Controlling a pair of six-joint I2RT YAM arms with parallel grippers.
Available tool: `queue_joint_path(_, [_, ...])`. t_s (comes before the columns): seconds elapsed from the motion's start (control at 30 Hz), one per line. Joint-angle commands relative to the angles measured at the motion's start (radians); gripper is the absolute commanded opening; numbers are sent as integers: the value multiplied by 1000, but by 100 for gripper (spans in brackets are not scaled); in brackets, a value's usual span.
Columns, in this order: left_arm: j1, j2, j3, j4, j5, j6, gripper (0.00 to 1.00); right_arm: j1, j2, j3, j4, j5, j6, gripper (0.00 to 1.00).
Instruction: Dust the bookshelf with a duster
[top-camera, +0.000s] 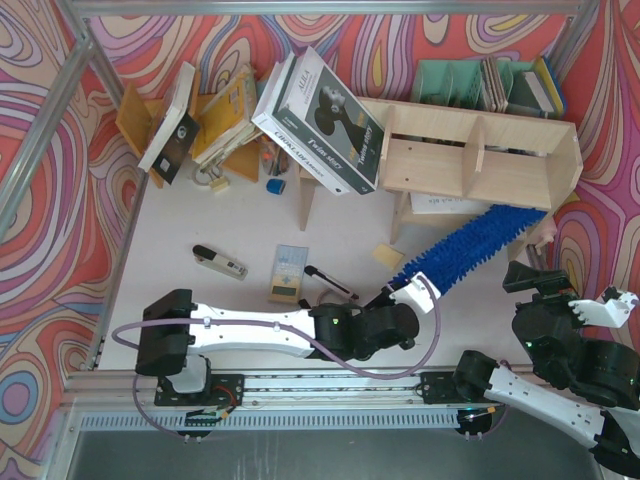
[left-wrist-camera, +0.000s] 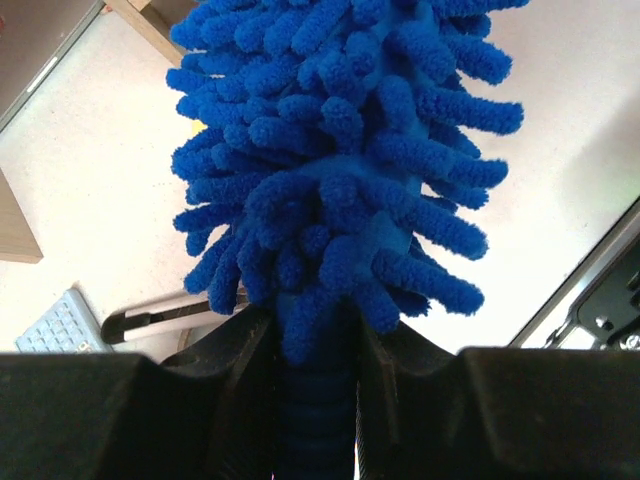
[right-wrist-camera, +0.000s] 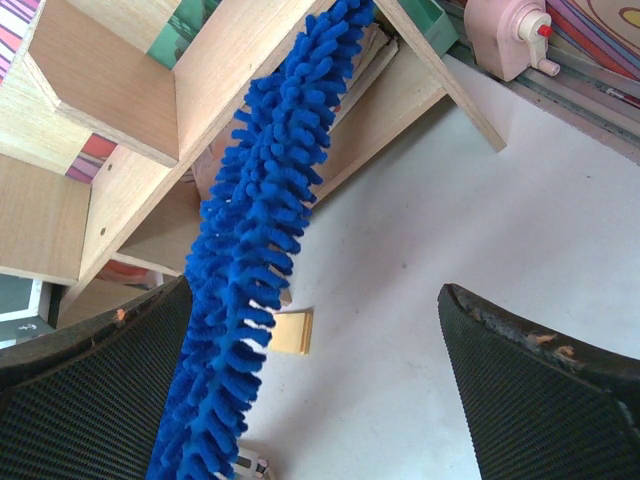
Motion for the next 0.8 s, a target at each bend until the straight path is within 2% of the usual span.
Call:
queue_joint_path(0.0, [-1, 51, 85, 92, -113, -70, 0, 5, -1, -11, -35, 16, 12, 99])
queue_joint_path(0.27, [13, 47, 45, 112, -284, -165, 0, 5, -9, -12, -34, 13, 15, 99])
queue_joint_path(0.4, [61, 47, 51, 28, -231, -252, 0, 5, -8, -12, -34, 13, 15, 99])
queue_joint_path(0.53, [57, 40, 39, 71, -201, -229, 0, 4, -10, -12, -35, 13, 15, 99])
queue_joint_path(0.77, [-13, 96, 89, 135, -133, -92, 0, 4, -8, -12, -34, 13, 14, 99])
